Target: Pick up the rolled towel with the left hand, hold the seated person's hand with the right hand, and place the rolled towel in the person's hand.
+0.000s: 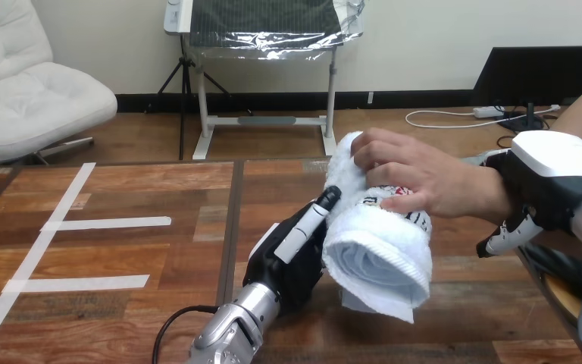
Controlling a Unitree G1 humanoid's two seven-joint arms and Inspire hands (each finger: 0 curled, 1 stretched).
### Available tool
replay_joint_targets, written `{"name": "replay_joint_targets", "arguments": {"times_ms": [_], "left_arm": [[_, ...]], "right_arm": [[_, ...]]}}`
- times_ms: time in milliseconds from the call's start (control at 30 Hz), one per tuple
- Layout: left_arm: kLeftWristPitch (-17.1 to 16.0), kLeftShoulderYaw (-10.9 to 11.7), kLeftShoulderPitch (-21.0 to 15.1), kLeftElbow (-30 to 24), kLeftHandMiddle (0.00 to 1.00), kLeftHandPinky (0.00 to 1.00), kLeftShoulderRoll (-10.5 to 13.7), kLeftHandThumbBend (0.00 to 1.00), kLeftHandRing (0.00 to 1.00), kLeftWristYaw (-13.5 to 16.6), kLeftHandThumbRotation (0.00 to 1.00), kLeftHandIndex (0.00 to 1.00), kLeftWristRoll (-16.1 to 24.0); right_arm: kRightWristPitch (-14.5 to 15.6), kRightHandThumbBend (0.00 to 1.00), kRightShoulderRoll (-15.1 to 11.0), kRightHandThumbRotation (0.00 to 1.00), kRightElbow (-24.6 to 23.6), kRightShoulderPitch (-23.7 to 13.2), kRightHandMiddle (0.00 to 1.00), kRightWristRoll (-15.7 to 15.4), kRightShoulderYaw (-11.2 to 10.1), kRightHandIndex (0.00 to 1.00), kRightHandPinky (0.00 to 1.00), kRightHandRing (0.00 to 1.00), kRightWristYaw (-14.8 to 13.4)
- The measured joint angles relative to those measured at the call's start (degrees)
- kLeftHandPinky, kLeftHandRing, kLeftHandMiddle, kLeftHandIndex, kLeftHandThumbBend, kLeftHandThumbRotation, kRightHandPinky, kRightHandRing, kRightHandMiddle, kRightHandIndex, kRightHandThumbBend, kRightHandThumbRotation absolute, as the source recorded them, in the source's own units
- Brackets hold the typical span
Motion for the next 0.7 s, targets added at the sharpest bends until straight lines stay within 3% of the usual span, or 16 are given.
{"name": "replay_joint_targets", "arguments": {"times_ms": [700], "left_arm": [[-0.1,0.0,0.0,0.0,1.0,1.0,-0.3,1.0,1.0,-2.8,0.59,1.0,-0.3]], "right_arm": [[-0.5,0.81,-0.1,0.0,-0.7,0.5,0.94,-0.8,0.0,0.88,0.87,0.94,0.0]]}}
